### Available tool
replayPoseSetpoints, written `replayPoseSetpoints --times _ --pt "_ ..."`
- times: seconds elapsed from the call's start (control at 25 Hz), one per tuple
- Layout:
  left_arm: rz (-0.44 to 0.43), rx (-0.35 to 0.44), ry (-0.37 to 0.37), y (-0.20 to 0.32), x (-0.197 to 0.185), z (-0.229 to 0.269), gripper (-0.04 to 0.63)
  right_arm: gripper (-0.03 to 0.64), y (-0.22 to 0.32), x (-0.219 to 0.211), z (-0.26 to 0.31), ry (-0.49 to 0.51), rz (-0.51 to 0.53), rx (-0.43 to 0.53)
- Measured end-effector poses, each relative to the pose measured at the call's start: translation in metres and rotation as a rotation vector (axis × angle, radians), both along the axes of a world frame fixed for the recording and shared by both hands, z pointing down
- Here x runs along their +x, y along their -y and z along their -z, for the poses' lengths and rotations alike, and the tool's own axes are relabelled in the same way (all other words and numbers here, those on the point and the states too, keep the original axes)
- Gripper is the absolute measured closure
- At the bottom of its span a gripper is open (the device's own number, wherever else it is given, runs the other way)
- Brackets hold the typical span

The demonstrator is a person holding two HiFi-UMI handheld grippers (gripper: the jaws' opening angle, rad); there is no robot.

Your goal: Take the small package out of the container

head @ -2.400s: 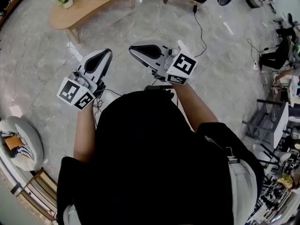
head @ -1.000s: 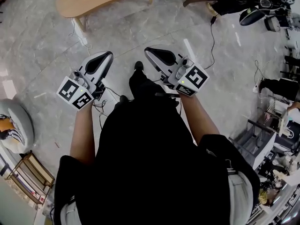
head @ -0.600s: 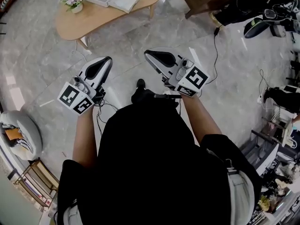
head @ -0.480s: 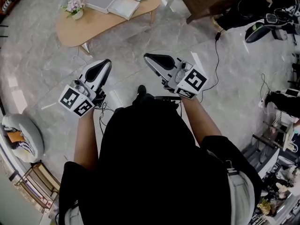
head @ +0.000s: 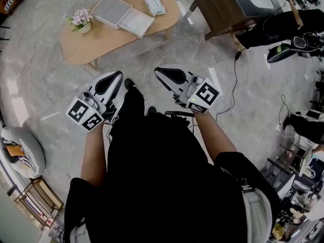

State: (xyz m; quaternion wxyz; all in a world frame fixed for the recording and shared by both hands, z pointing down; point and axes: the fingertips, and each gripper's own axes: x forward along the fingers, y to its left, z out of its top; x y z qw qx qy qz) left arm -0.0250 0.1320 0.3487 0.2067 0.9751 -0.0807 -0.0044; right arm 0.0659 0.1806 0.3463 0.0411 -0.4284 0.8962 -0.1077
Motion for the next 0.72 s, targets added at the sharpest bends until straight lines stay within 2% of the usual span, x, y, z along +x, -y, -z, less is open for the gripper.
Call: replayPoseSetpoints --times 0.28,0.72 --pt "0.001 -0.065 -0.042 0.106 0.01 -0.022 0.577 0.606 0.108 0.02 -0.014 -0.043 -0.076 -0.084" --pt "0.021 -0.126 -0.081 0.268 0.019 -0.044 0.577 0.606 0.277 0.043 -0.02 -0.132 -0.109 -0.168"
